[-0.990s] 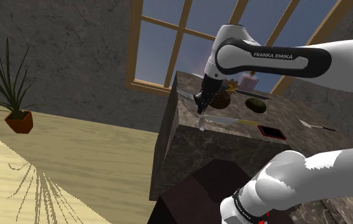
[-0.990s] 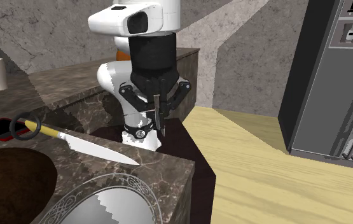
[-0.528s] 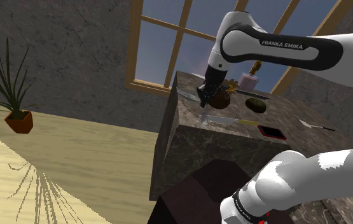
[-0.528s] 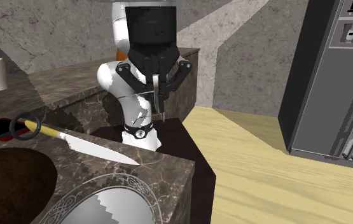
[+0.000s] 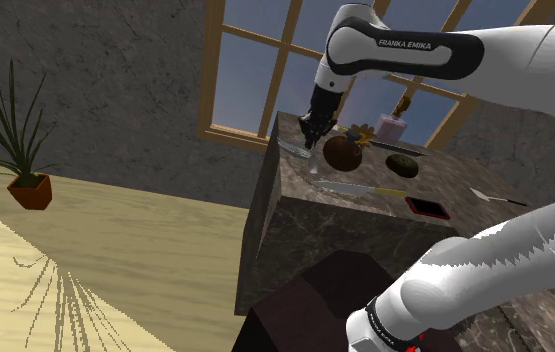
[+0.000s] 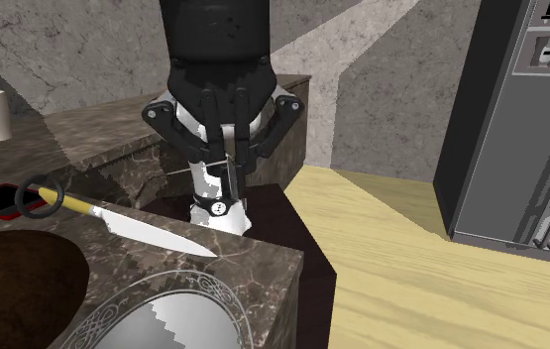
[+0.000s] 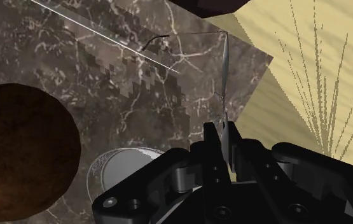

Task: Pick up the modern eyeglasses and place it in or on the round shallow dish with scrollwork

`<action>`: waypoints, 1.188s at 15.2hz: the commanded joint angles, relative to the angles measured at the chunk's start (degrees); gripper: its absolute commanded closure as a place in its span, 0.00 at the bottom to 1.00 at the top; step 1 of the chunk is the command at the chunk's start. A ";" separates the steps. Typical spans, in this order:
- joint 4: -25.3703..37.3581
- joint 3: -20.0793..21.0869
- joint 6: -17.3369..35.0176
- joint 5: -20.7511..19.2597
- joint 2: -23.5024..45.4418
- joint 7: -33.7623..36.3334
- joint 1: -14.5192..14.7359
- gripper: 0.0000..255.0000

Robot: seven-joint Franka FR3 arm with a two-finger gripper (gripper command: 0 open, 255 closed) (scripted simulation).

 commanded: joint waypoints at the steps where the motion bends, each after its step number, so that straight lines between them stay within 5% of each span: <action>1: 4.08 -0.66 0.37 -0.20 4.48 -1.05 -0.39 1.00; 8: 21.88 -2.25 -2.01 0.00 19.99 -3.97 -1.68 1.00; 18: 14.98 -2.22 5.54 0.08 20.64 -4.15 -1.68 1.00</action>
